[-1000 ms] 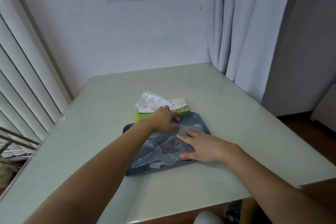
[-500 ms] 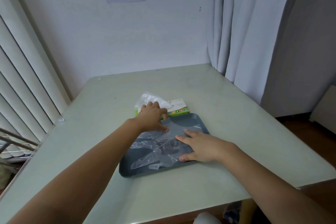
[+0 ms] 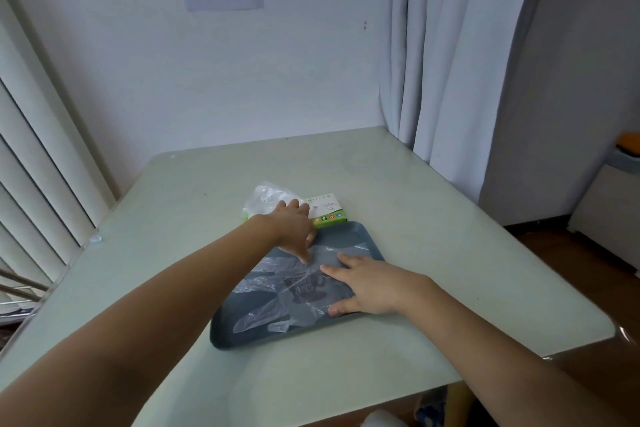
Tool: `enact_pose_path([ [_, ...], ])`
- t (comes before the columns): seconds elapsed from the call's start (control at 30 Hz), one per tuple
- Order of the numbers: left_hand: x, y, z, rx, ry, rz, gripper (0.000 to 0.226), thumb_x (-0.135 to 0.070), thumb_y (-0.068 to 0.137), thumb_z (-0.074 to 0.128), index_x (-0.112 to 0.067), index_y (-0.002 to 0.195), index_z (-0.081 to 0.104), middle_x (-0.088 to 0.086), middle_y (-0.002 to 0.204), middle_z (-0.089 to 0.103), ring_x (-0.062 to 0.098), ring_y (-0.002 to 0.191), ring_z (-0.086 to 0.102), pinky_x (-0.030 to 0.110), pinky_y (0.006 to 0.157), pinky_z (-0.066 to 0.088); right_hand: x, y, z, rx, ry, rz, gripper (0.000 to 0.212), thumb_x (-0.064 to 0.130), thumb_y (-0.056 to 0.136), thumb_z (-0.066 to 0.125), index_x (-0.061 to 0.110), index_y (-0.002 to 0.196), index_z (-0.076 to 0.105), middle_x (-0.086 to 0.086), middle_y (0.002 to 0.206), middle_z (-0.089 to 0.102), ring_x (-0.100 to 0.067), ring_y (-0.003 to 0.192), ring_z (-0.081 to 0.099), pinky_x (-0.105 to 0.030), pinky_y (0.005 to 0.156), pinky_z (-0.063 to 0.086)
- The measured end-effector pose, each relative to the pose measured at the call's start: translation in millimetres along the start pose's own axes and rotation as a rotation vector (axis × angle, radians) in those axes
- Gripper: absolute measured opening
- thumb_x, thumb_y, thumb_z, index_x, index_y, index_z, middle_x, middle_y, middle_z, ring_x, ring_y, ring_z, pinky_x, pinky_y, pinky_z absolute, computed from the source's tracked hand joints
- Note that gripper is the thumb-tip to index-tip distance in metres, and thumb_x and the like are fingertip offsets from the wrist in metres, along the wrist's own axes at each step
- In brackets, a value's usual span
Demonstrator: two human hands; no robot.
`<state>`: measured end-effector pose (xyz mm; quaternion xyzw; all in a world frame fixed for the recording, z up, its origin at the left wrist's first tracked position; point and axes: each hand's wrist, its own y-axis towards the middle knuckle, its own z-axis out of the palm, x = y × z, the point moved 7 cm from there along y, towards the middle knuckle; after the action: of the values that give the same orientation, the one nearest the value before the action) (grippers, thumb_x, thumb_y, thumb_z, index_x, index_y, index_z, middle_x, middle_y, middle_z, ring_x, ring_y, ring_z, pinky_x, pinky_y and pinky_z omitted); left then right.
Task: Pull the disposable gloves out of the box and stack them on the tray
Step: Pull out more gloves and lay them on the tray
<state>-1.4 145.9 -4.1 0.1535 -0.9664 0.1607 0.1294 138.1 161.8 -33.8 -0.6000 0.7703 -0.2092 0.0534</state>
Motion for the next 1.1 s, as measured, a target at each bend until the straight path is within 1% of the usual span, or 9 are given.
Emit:
enact_pose_path([
  [0.23,-10.2,-12.7,0.3,-0.177,-0.115,0.062,0.022,-0.035,0.081,0.066,-0.021,0.098,0.062,0.002,0.111,0.054,0.022,0.107,0.046,0.031,0.087,0.034,2.1,-1.2,-1.9,0.004,-0.022,-0.007,0.08,0.058,0.09,0.05,0.034,0.153,0.006,-0.004,0.161,-0.003,-0.026,0.148,0.004,-0.044,0.118,0.02],
  [0.37,-6.2,-13.5,3.9,-0.15,-0.312,0.011,0.043,-0.024,0.079,0.071,-0.017,0.116,0.05,0.0,0.111,0.06,0.022,0.103,0.056,0.027,0.078,0.033,3.7,-1.7,-3.8,0.006,-0.032,-0.013,0.08,0.057,0.091,0.051,0.033,0.153,0.006,-0.005,0.161,-0.003,-0.026,0.148,0.005,-0.041,0.118,0.018],
  [0.47,-0.9,-10.6,7.9,-0.065,-0.323,-0.062,0.054,-0.03,0.078,0.072,-0.016,0.125,0.048,0.002,0.113,0.062,0.024,0.101,0.057,0.03,0.078,0.042,2.9,-0.8,-4.7,0.014,-0.036,-0.019,0.081,0.056,0.09,0.052,0.033,0.153,0.006,-0.006,0.161,-0.003,-0.026,0.148,0.006,-0.039,0.118,0.017],
  [0.57,4.6,-9.3,10.5,-0.008,-0.292,-0.112,0.048,-0.039,0.079,0.072,-0.013,0.117,0.059,0.005,0.111,0.065,0.024,0.097,0.059,0.033,0.084,0.051,1.6,1.4,-5.1,0.033,-0.049,-0.022,0.083,0.056,0.089,0.054,0.034,0.153,0.006,-0.004,0.161,-0.003,-0.026,0.148,0.008,-0.038,0.118,0.018],
  [0.7,19.6,-18.5,14.4,0.034,-0.204,-0.196,0.046,-0.06,0.083,0.06,-0.016,0.095,0.061,0.0,0.088,0.059,0.021,0.081,0.053,0.03,0.071,0.045,-1.6,5.3,-13.5,0.063,-0.049,-0.024,0.087,0.053,0.085,0.062,0.036,0.152,0.009,0.002,0.161,0.0,-0.023,0.147,0.013,-0.037,0.116,0.022],
  [0.8,34.8,-31.7,20.1,0.014,-0.207,-0.254,0.048,-0.067,0.083,0.054,-0.019,0.085,0.058,-0.003,0.08,0.054,0.017,0.077,0.052,0.025,0.067,0.04,-2.8,10.3,-22.4,0.063,-0.061,-0.026,0.089,0.053,0.079,0.069,0.036,0.151,0.018,0.002,0.159,0.016,-0.021,0.144,0.022,-0.036,0.115,0.026],
  [0.93,55.0,-48.0,27.0,-0.074,-0.303,-0.319,0.044,-0.059,0.088,0.055,-0.016,0.079,0.057,0.0,0.077,0.056,0.018,0.074,0.052,0.026,0.063,0.039,0.4,16.3,-50.2,-0.063,0.062,-0.063,0.063,0.053,0.081,0.067,0.03,0.137,0.05,0.004,0.138,0.052,-0.014,0.125,0.049,-0.025,0.098,0.038],
  [1.0,71.4,-55.9,26.0,-0.198,-0.418,-0.393,0.041,-0.051,0.091,0.055,-0.012,0.096,0.063,0.006,0.093,0.063,0.02,0.081,0.054,0.027,0.066,0.041,-0.3,22.4,-71.9,-0.175,0.133,-0.082,0.046,0.049,0.084,0.066,0.023,0.122,0.063,0.004,0.123,0.062,-0.012,0.11,0.057,-0.024,0.09,0.043],
  [1.1,96.7,-66.4,26.4,-0.405,-0.592,-0.497,0.033,-0.038,0.091,0.059,-0.016,0.116,0.058,0.005,0.11,0.062,0.017,0.088,0.054,0.027,0.074,0.043,-6.6,41.8,-103.0,-0.392,0.2,-0.084,0.026,0.035,0.085,0.069,0.016,0.103,0.071,0.003,0.097,0.065,-0.01,0.087,0.057,-0.023,0.073,0.042],
])
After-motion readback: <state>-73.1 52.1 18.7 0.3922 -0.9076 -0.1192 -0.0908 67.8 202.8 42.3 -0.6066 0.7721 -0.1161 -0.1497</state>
